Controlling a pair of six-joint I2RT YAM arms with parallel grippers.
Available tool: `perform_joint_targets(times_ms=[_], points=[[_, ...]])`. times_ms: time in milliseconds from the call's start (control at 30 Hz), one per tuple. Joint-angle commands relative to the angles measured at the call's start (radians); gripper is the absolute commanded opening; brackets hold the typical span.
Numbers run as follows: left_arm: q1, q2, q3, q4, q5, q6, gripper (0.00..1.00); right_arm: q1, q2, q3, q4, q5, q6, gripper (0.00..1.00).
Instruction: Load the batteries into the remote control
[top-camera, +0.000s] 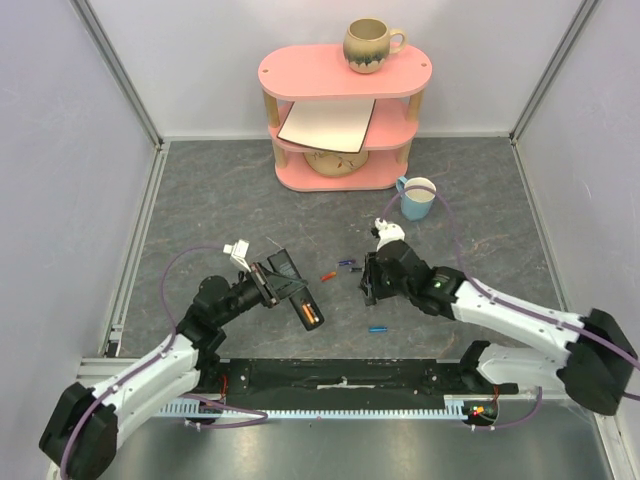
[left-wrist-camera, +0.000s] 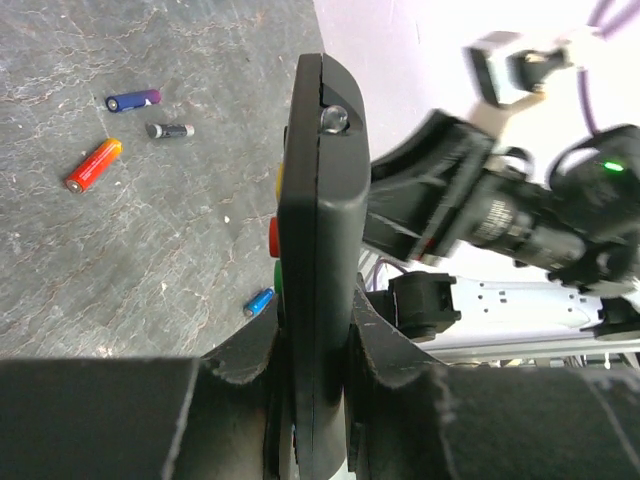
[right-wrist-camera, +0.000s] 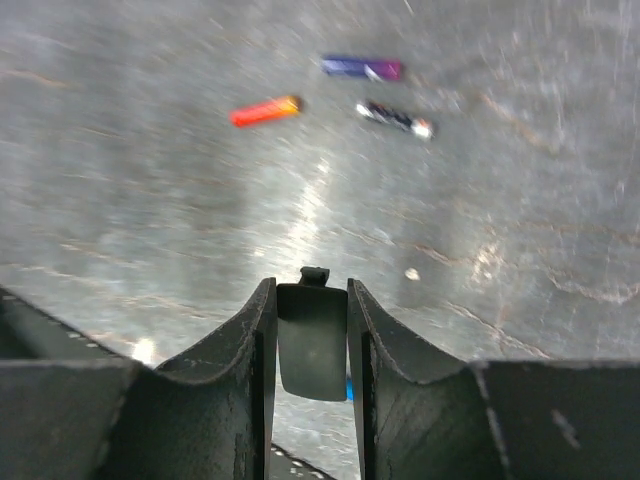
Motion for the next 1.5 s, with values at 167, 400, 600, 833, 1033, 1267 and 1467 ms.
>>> perform_joint_targets(times_ms=[167, 400, 600, 833, 1033, 1267, 1467], points=[[-0.012, 0.204, 0.113, 0.265, -0.014, -0.115, 0.02, 0.139, -0.188, 0.158, 0.064, 0.015, -0.13, 0.0], [-0.023, 0.284, 0.153, 0.319, -0.041, -0.145, 0.02, 0.196, -0.216, 0.151, 0.22, 0.038, -0.149, 0.0], [-0.023, 0.318, 0.168, 0.341, -0.058, -0.178, 0.02, 0.249, -0.185, 0.149, 0.303, 0.116, -0.182, 0.0], [-0.025, 0.327, 0.194, 0.299, -0.081, -0.224, 0.02, 0.317, -0.13, 0.158, 0.351, 0.199, -0.233, 0.0], [-0.025, 0.315, 0.219, 0.264, -0.077, -0.234, 0.02, 0.355, -0.116, 0.154, 0.353, 0.252, -0.253, 0.0], [-0.026, 0.303, 0.216, 0.258, -0.066, -0.244, 0.02, 0.38, -0.111, 0.155, 0.356, 0.3, -0.287, 0.0], [-0.025, 0.297, 0.213, 0.244, -0.06, -0.253, 0.02, 0.386, -0.111, 0.142, 0.375, 0.315, -0.302, 0.0]])
